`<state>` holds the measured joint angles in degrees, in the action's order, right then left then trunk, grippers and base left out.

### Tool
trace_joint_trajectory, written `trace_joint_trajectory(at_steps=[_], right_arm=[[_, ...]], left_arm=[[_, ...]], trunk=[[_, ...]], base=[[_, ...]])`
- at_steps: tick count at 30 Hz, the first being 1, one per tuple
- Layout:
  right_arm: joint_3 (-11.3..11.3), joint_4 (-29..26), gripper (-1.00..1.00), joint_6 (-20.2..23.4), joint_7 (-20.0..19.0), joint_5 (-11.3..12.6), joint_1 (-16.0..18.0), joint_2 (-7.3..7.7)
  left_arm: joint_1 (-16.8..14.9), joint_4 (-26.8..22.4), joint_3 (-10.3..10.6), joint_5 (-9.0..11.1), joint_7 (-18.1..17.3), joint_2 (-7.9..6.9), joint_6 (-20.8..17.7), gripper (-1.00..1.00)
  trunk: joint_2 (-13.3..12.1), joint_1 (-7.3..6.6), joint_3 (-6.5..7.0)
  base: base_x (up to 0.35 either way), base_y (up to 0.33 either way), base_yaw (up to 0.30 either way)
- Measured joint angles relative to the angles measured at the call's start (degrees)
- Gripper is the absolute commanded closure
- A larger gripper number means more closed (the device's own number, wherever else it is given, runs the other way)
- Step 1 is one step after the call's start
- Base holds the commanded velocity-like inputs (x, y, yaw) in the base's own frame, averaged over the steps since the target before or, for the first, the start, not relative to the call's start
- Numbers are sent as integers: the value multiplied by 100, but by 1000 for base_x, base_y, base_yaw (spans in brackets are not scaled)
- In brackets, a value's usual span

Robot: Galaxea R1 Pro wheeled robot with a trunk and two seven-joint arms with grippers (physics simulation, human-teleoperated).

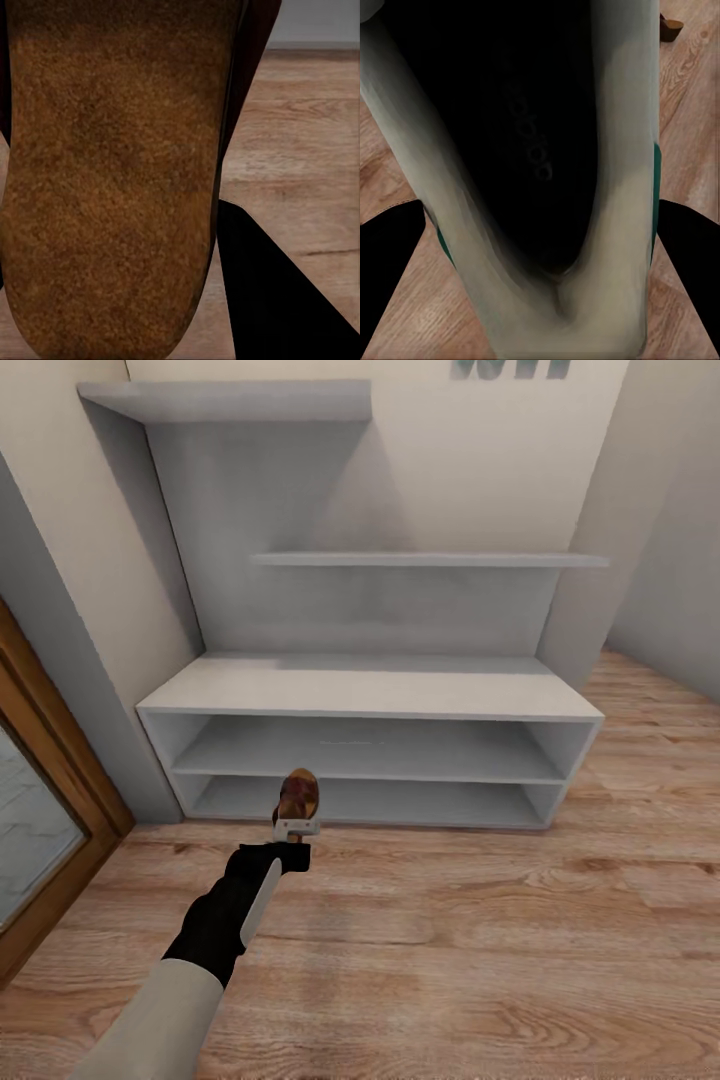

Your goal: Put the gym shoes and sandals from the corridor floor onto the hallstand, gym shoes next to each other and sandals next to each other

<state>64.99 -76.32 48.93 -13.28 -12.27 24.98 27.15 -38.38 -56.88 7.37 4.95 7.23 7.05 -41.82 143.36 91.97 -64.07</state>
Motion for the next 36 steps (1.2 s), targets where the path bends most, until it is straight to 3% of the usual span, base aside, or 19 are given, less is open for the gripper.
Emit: trace_joint_trajectory(at_steps=[11, 22, 36], right_arm=[[0, 0, 100, 0, 0, -4, 0, 0], [4, -1, 100, 1, 9, -4, 0, 0], [5, -1, 100, 1, 9, -6, 0, 0]], left_arm=[[0, 0, 0, 0, -5, 0, 0, 100], [0, 0, -3, -4, -3, 0, 10, 100], [0, 0, -16, 6, -13, -9, 18, 100]], trunk=[[15, 28, -330], [16, 27, -337], [16, 25, -336]], base=[[0, 0, 0], [24, -16, 0], [263, -175, 0]])
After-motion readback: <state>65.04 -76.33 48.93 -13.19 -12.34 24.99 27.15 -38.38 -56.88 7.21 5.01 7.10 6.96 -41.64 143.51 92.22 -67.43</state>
